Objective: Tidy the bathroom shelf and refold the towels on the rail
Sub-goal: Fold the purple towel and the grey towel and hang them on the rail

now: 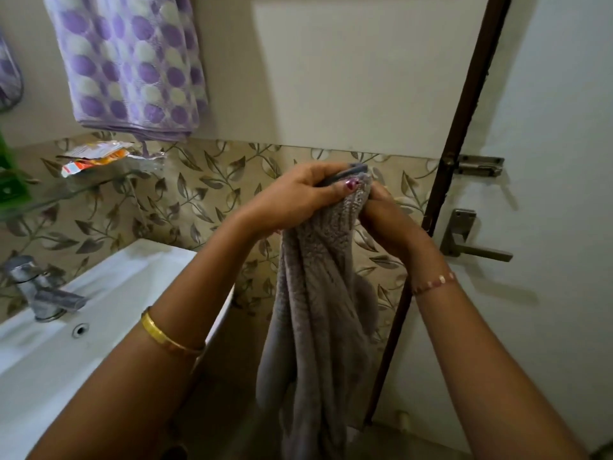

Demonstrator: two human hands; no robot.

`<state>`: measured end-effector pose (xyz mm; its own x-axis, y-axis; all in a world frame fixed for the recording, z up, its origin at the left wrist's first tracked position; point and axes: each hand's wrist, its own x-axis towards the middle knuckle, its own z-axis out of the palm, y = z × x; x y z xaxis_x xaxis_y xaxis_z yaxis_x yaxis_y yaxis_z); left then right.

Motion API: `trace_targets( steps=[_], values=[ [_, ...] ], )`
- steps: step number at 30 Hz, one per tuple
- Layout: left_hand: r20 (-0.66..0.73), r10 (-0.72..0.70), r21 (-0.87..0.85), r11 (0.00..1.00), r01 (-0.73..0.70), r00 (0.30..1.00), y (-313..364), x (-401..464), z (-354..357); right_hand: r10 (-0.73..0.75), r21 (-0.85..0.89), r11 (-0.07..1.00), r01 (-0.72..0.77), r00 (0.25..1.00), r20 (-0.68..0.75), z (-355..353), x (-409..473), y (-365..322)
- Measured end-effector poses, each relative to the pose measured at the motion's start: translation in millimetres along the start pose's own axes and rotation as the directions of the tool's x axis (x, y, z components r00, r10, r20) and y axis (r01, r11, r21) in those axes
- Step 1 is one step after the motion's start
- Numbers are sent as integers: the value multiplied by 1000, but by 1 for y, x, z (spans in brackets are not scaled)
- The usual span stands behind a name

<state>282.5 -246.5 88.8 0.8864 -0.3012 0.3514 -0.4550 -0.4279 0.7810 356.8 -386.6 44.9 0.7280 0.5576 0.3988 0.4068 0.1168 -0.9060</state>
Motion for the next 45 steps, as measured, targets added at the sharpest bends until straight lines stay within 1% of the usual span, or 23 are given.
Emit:
trace_targets(
  steps=[1, 3, 6, 10, 13, 14, 15, 17, 19, 20, 22, 24, 27, 29, 32, 34, 37, 39, 41, 42, 43, 44, 45],
  values=[
    [-13, 17, 23, 1000, -17, 1000, 1, 3, 2, 7, 34, 999, -8, 1000, 27, 1, 2, -3],
    [-101, 50, 44, 998, -46, 994, 0, 6, 1, 34, 86, 996, -34, 999, 1, -4, 3, 2],
    [-229, 5, -18, 1000, -9, 973, -7, 4, -11, 69, 28, 997, -68, 997, -23, -18, -1, 12],
    [-266, -15, 18, 1000, 20, 964, -12, 0, -14, 75, -58, 995, -77, 996, -40, -31, -1, 15],
    [-325, -7, 26, 1000, 17, 946, -16, -3, -10, 140, 26, 990, -139, 989, -45, -29, -6, 21],
    [-352, -7, 33, 999, 19, 936, -18, -4, -9, 138, 48, 990, -136, 989, -59, -26, -8, 21],
    [-374, -8, 51, 998, 29, 927, -19, -5, -10, 106, 26, 994, -104, 991, -81, -22, -8, 20],
    [-376, -15, 104, 993, 58, 927, -21, -6, -10, -35, -138, 990, 21, 994, -102, -13, -4, 9],
    [-285, -63, 81, 993, 89, 957, -21, -7, -7, -171, -340, 930, 139, 983, -67, -1, 2, -6],
    [-233, -92, 66, 992, 110, 968, -22, -7, -4, -210, -421, 890, 172, 977, -46, 5, 6, -11],
    [-203, -120, 67, 988, 136, 972, -25, -6, 5, -238, -494, 846, 202, 971, -12, 15, 8, -14],
    [-262, -135, 122, 978, 171, 956, -28, -6, 11, -203, -454, 873, 180, 979, 0, 16, 4, -9],
    [-319, -160, 247, 938, 245, 934, -37, -9, 13, -66, -339, 939, 63, 998, 3, 10, -7, 11],
    [-333, -167, 252, 933, 258, 928, -42, -11, 17, -20, -232, 973, 15, 1000, -21, 8, -14, 29],
    [-423, -136, 211, 947, 243, 896, -47, -11, 24, 80, -84, 993, -83, 996, -42, 12, -26, 60],
    [-515, -102, 162, 963, 213, 851, -48, -11, 23, 185, -56, 981, -187, 982, -34, 12, -37, 85],
    [-656, -45, 100, 984, 146, 753, -49, -14, 16, 299, -105, 948, -300, 954, -32, 11, -59, 122],
    [-722, -67, 10, 994, 108, 689, -51, -20, 13, 350, -50, 935, -352, 936, -45, 11, -70, 133],
    [-770, -138, -96, 990, 101, 622, -56, -30, 15, 348, -63, 930, -361, 924, -159, 11, -67, 131],
    [-777, -185, -147, 983, 113, 601, -58, -36, 17, 312, -106, 934, -342, 922, -229, 10, -62, 125],
    [-764, -231, -178, 973, 147, 603, -62, -40, 18, 255, -136, 943, -302, 925, -282, 10, -56, 114],
    [-725, -271, -182, 962, 203, 633, -65, -44, 20, 184, -153, 960, -236, 937, -296, 11, -49, 98],
    [-663, -298, -166, 953, 254, 687, -65, -45, 24, 99, -177, 973, -150, 959, -265, 12, -43, 81]
  ],
)
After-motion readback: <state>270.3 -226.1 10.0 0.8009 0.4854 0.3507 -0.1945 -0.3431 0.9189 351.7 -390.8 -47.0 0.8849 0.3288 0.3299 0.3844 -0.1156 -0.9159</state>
